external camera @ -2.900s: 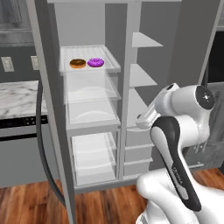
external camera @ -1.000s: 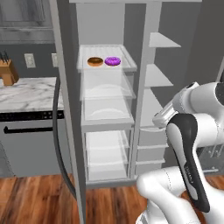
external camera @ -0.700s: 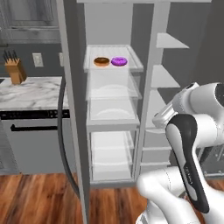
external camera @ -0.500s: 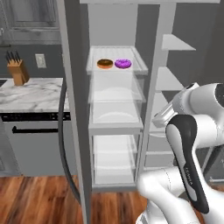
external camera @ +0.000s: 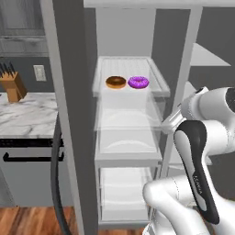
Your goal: Take the donuts from the fridge and place them on the empty tray on the dining counter.
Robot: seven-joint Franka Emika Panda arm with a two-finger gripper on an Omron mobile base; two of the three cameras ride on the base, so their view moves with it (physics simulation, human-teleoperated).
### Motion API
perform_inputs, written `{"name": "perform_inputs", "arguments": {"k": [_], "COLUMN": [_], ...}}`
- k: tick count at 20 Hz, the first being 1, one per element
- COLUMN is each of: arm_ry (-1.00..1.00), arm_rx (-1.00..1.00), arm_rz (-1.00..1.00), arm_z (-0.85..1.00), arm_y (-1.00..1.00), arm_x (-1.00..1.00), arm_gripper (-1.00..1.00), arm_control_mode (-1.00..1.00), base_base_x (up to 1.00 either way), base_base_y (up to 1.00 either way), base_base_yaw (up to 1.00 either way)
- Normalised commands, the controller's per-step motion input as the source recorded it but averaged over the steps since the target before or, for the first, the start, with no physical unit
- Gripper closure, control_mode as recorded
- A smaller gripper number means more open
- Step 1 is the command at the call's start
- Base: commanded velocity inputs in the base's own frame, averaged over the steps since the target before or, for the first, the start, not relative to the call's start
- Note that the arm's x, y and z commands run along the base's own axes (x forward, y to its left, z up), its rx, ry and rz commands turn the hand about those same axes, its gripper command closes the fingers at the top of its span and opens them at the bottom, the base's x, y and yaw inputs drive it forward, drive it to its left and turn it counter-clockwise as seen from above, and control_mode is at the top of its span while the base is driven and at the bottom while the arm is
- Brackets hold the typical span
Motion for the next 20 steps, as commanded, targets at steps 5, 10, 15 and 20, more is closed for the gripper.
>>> {"name": "perform_inputs", "arguments": {"k": [5, 10, 15, 20], "arm_ry": [0.0, 0.0, 0.0, 0.0], "arm_rx": [0.0, 0.0, 0.0, 0.0], "arm_rz": [0.0, 0.0, 0.0, 0.0], "arm_z": [0.0, 0.0, 0.0, 0.0], "arm_y": [0.0, 0.0, 0.0, 0.0], "arm_x": [0.0, 0.0, 0.0, 0.0], "arm_gripper": [-1.0, -1.0, -1.0, -1.0], "arm_control_mode": [1.0, 1.0, 1.0, 1.0], "base_base_x": [1.0, 1.0, 0.6, 0.03], "base_base_y": [0.41, 0.48, 0.21, 0.0], "base_base_yaw": [0.0, 0.0, 0.0, 0.0]}}
